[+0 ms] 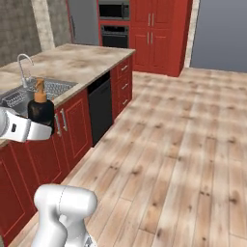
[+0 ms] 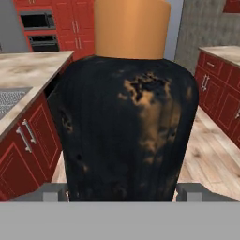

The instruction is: Locate and retrieve the sponge and soap dispenser from the cabinet. Place them next to the sink.

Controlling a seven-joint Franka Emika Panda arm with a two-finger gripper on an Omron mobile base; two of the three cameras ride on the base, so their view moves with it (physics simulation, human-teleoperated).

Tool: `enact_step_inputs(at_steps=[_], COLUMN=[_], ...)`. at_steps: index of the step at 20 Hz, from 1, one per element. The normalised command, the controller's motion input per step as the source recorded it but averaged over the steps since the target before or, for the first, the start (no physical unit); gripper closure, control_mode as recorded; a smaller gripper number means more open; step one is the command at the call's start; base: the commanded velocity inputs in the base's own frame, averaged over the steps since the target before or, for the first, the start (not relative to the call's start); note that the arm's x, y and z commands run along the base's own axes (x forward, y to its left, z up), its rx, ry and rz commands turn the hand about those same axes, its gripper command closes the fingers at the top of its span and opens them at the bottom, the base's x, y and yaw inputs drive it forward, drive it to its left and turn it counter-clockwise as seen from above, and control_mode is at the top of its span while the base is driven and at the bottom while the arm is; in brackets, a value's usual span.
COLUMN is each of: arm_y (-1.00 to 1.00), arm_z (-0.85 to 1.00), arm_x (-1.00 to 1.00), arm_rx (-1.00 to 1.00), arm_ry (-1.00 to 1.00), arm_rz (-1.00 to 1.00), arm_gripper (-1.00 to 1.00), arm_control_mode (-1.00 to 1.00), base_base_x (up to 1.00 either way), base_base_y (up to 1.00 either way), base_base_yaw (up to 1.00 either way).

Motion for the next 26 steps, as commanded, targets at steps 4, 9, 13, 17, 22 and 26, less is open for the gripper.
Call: enact_step_inputs(at_steps=[4,9,13,17,22,26], arm_y=[0.00,0.00,0.00,0.00,0.00,0.00], arm_z=[0.00,0.00,0.00,0.00,0.00,0.00], arm_x=[0.00,0.00,0.00,0.00,0.00,0.00], arm_rx=[0.00,0.00,0.00,0.00,0.00,0.00], arm_ry=[0.00,0.00,0.00,0.00,0.00,0.00], arm_rz=[0.00,0.00,0.00,0.00,0.00,0.00], arm_gripper=[1.00,1.00,1.00,1.00,1.00,1.00], arm_control_mode=[1.00,1.00,1.00,1.00,1.00,1.00], base_base_x=[0.93,0.55,0.07,0.00,0.00,0.03], base_base_y=[0.26,0.01,0.21,0.46,0.43,0.55], base_base_yaw=[0.18,0.37,0.44,0.41,0.40,0.36])
